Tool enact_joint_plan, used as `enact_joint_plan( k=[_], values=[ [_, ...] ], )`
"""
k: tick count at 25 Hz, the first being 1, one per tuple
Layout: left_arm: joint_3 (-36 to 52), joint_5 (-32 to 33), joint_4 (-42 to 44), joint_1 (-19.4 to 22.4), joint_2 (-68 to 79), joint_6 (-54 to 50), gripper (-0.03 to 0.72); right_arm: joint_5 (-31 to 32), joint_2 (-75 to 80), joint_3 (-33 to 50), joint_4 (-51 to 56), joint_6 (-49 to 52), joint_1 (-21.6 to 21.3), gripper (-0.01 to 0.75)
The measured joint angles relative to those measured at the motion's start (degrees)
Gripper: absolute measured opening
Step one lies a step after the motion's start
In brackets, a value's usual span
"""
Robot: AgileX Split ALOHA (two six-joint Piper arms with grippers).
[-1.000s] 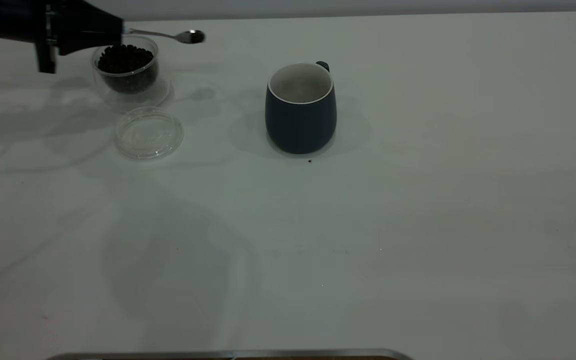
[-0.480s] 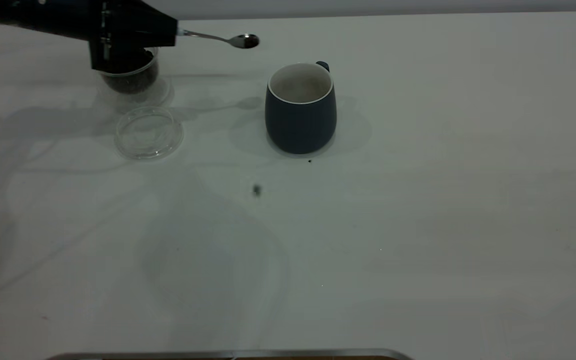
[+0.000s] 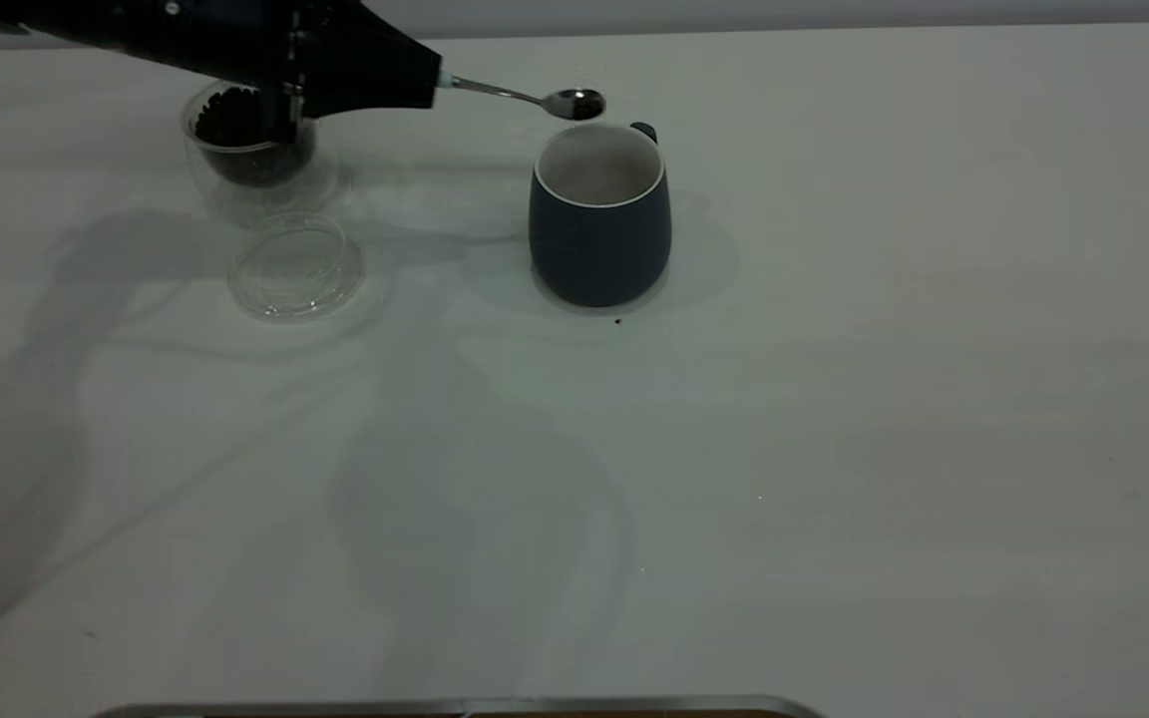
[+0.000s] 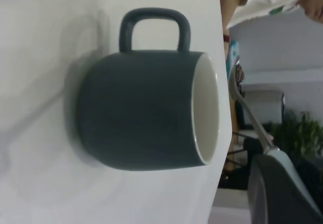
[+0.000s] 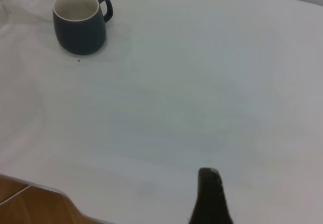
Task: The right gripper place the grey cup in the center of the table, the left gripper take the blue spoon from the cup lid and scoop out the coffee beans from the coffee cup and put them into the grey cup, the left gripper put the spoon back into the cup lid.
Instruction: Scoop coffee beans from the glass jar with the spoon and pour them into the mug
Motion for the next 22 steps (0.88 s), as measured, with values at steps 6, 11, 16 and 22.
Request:
enact_joint_plan(
  k=[6,11,16,22],
  values=[
    [0.00,0.00,0.00,-1.13,0.00,5.43,0.121,0.00,0.00,0.00,0.00,0.00,0.00,0.590],
    [0.00,-1.81,0.00,-1.57,0.00,15.64,0.121,0.00,0.00,0.00,0.00,0.00,0.00,0.590],
    [0.00,-5.29,-0.11,-1.57,0.00,29.61,0.121,0.00,0.00,0.00,0.00,0.00,0.00,0.590],
    [0.00,-5.52,-0.32,-1.57,0.00,42.10,0.121,0.00,0.00,0.00,0.00,0.00,0.00,0.590]
  ],
)
